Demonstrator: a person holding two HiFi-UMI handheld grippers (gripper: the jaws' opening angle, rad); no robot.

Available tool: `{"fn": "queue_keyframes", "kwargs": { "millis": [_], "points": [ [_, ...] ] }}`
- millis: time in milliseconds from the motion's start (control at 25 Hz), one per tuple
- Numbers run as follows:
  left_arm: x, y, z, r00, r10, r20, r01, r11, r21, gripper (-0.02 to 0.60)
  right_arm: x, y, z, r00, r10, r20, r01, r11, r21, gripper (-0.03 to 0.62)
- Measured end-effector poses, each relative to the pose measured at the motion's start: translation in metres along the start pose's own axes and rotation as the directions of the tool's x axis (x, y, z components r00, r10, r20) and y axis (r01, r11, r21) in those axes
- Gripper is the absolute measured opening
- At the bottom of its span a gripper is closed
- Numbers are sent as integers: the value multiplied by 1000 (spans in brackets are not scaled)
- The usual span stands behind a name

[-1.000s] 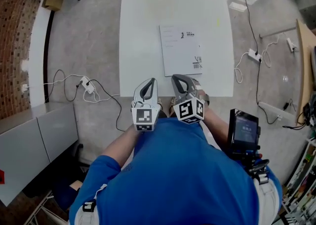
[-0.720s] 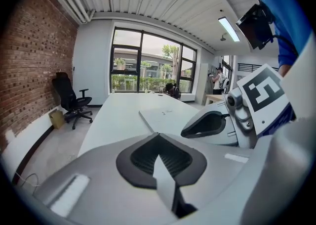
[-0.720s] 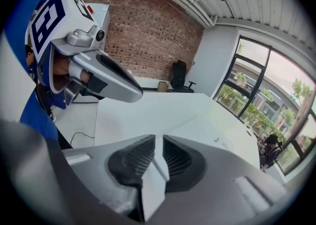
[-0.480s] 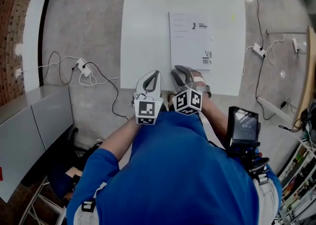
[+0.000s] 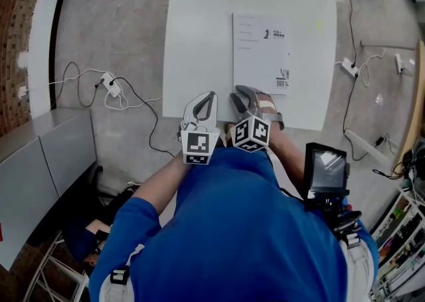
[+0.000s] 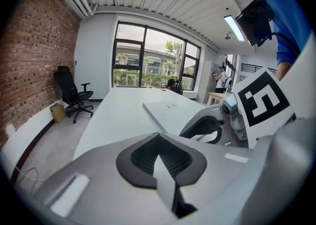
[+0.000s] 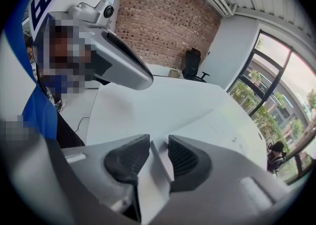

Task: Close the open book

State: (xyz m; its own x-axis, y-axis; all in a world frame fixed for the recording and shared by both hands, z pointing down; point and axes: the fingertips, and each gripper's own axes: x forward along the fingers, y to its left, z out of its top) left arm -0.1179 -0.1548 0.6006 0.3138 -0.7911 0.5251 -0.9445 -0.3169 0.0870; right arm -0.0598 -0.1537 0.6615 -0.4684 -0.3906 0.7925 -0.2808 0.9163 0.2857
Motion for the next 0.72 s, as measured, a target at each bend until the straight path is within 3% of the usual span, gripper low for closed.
{"fn": "queue_keyframes", "kwargs": {
  "millis": [440,720],
  "points": [
    [6,-2,-4,1000,-6,-10,6,1000,18,5,-7,-7,4,998,67,22,-69,993,92,106],
    [7,-7,-5,1000,-12,-16,12,1000,26,5,-14,-6,8,994,101,33,-105,987,120,64]
  ]
}}
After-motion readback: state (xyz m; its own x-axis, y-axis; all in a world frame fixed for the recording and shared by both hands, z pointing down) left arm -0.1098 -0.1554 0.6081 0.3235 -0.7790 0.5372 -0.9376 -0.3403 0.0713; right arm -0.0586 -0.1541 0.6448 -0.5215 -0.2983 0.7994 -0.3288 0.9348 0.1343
